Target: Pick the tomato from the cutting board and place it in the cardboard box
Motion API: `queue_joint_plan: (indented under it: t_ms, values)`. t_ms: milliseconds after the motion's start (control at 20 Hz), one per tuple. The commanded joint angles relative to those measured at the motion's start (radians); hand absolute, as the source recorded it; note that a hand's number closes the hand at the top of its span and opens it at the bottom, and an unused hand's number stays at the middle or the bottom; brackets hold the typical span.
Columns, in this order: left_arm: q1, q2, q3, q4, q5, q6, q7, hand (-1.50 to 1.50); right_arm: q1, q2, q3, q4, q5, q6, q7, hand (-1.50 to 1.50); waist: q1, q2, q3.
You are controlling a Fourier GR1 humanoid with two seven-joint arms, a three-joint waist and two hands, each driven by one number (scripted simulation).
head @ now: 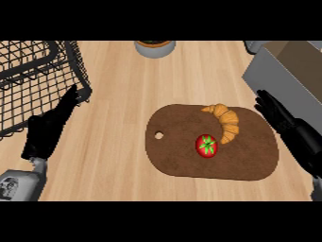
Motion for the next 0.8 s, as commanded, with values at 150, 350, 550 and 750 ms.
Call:
queue_joint_plan:
  t_ms: [150, 350, 550, 750]
  values:
    - [-0.050, 0.045, -0.011, -0.096, -0.051, -0.037, -0.097, 0.00, -0.152, -0.068, -0.207, -0.155, -0.053, -0.053, -0.001, -1.50, -0.008, 0.008, -0.016]
    - [-0.054, 0.072, -0.007, -0.091, -0.006, -0.128, -0.186, 0.00, -0.184, -0.254, -0.237, -0.128, 0.166, -0.055, 0.025, -1.50, -0.005, 0.016, -0.018]
    - [-0.073, 0.046, -0.006, -0.088, -0.021, -0.141, -0.192, 0.00, -0.087, -0.153, -0.199, -0.044, 0.277, -0.019, -0.265, -1.50, 0.005, 0.016, -0.014]
    - [-0.056, 0.058, 0.007, -0.086, -0.028, -0.147, -0.215, 0.00, -0.083, -0.227, -0.150, -0.053, 0.410, 0.021, -0.392, -1.50, 0.006, 0.016, -0.014]
